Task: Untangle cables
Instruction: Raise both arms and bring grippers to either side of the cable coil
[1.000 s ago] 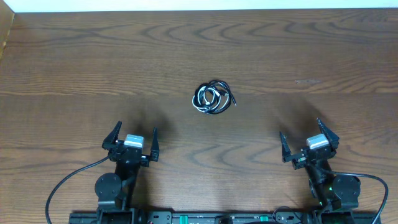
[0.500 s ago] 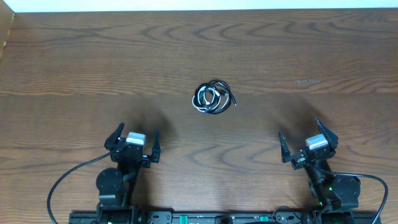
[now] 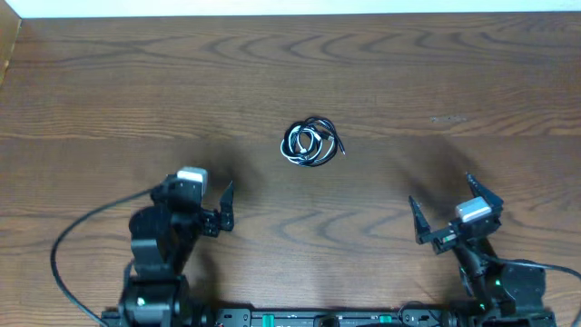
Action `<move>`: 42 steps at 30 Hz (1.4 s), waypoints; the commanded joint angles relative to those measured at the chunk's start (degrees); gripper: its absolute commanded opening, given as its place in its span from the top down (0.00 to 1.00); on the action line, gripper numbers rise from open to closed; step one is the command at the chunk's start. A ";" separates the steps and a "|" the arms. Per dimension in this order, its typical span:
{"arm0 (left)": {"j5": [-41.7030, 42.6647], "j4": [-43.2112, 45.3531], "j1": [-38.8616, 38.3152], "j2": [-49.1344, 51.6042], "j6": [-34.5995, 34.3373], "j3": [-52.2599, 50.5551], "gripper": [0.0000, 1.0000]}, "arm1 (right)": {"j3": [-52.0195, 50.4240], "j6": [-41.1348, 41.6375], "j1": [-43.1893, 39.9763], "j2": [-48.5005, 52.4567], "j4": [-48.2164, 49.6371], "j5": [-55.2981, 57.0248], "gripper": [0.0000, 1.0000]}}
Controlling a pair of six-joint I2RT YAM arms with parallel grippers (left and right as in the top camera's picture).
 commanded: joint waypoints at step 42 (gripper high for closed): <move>19.74 -26.16 -4.24 52.17 -23.89 58.64 0.10 | 67.78 6.08 -0.48 74.01 -48.26 -16.00 0.13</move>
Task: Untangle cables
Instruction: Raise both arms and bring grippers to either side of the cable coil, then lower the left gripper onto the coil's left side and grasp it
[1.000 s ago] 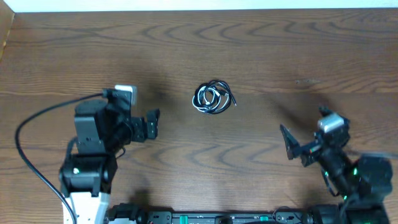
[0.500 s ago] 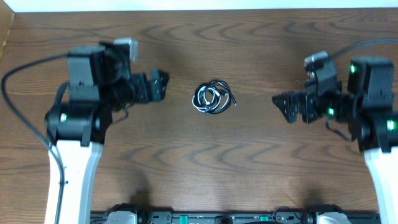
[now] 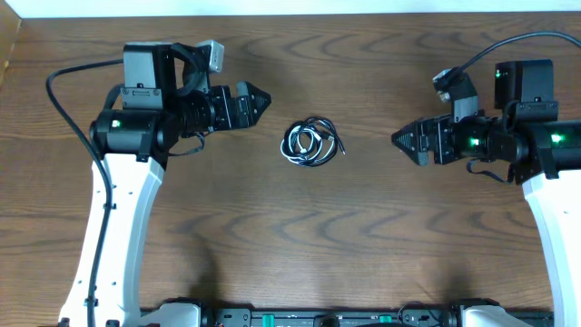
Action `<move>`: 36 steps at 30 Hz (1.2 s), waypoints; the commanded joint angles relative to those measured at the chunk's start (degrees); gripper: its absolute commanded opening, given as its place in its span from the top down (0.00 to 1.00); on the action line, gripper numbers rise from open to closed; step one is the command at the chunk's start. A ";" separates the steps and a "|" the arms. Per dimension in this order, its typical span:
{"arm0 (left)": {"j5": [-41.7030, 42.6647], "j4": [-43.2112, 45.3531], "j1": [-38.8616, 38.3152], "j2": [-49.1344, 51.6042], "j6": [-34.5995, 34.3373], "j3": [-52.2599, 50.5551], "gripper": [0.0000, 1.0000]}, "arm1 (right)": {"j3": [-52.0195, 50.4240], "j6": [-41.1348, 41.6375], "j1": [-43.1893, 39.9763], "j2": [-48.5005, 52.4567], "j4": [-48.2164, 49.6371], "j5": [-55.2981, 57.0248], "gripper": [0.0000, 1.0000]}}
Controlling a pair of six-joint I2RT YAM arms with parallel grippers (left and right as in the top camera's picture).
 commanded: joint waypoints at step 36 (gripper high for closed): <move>-29.42 2.14 -20.33 33.57 -45.81 0.94 0.46 | 0.98 6.58 -0.46 0.28 -3.85 7.26 0.01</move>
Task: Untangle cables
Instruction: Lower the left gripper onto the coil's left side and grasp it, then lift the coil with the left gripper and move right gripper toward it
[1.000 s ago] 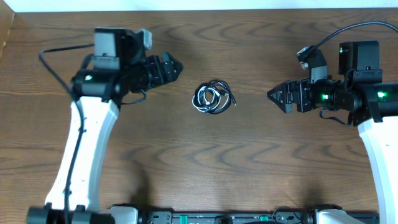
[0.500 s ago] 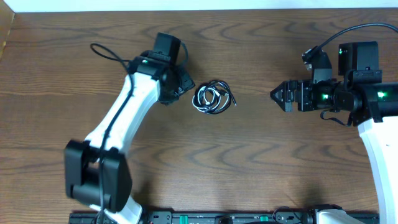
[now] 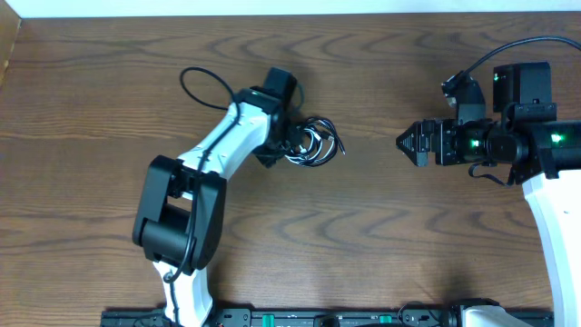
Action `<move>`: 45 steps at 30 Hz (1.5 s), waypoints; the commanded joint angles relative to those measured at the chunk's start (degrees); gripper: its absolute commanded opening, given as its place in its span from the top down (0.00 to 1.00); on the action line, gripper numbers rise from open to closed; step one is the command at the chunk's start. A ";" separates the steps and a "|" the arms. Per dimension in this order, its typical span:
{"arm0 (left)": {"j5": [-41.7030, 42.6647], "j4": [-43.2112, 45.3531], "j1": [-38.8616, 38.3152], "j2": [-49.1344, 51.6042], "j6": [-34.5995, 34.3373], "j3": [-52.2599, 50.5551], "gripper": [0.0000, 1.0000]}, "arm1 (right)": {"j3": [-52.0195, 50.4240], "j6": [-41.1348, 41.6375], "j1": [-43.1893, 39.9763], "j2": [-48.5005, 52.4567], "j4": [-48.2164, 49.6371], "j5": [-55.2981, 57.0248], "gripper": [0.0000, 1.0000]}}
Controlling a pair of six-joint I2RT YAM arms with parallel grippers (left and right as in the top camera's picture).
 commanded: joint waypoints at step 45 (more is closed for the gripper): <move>-7.21 5.92 -2.86 3.06 -4.26 -4.17 0.81 | 0.96 0.33 -0.46 0.28 -0.68 0.70 0.01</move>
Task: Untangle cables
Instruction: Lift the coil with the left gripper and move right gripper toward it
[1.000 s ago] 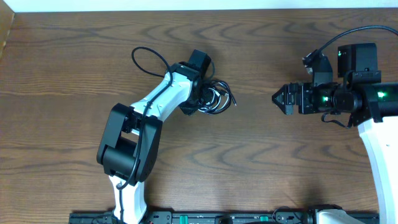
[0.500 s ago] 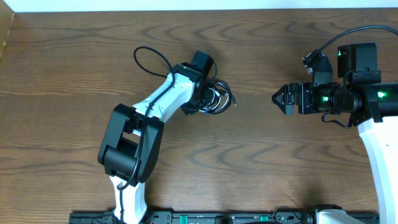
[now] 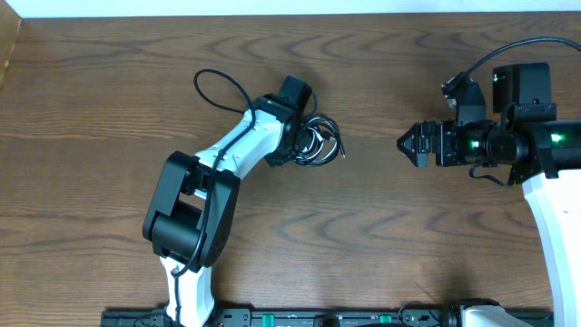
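Note:
A small coil of black and white cables [image 3: 320, 145] lies on the wooden table [image 3: 381, 73] near its middle. My left gripper [image 3: 301, 139] points down onto the coil's left side, and its wrist hides the fingers, so their state does not show. My right gripper [image 3: 404, 143] hovers level with the coil, well to its right. It points left toward the coil with its fingers drawn together into a point and nothing between them.
The left arm's own black cable [image 3: 218, 86] loops over the table behind its wrist. The left arm stretches from the front edge to the centre. The right arm's body [image 3: 536, 136] occupies the right side.
My left wrist has shifted slightly right and further over the coil's left part. The coil and the right gripper stay where they were.
At first both arms were folded at the front edge with open grippers, and the coil lay untouched. Then both were raised, flanking the coil from left and right. After that the left gripper was down at the coil's left edge, and now it covers that edge.

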Action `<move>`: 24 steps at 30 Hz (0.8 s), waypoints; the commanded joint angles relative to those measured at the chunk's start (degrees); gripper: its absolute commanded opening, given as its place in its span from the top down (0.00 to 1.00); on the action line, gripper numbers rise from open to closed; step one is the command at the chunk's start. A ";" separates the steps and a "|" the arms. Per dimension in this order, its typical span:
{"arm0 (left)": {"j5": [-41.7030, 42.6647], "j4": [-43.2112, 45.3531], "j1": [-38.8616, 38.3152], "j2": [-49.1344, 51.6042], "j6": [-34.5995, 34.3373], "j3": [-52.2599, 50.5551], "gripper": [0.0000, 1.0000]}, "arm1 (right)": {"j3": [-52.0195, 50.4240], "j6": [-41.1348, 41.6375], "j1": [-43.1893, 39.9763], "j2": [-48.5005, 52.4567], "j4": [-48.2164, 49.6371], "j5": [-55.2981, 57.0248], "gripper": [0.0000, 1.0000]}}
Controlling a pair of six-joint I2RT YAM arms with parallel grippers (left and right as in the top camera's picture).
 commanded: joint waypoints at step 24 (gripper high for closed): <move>17.77 -0.28 0.42 -13.46 33.75 -1.99 0.93 | 0.96 9.40 -0.46 0.20 7.32 -0.42 0.02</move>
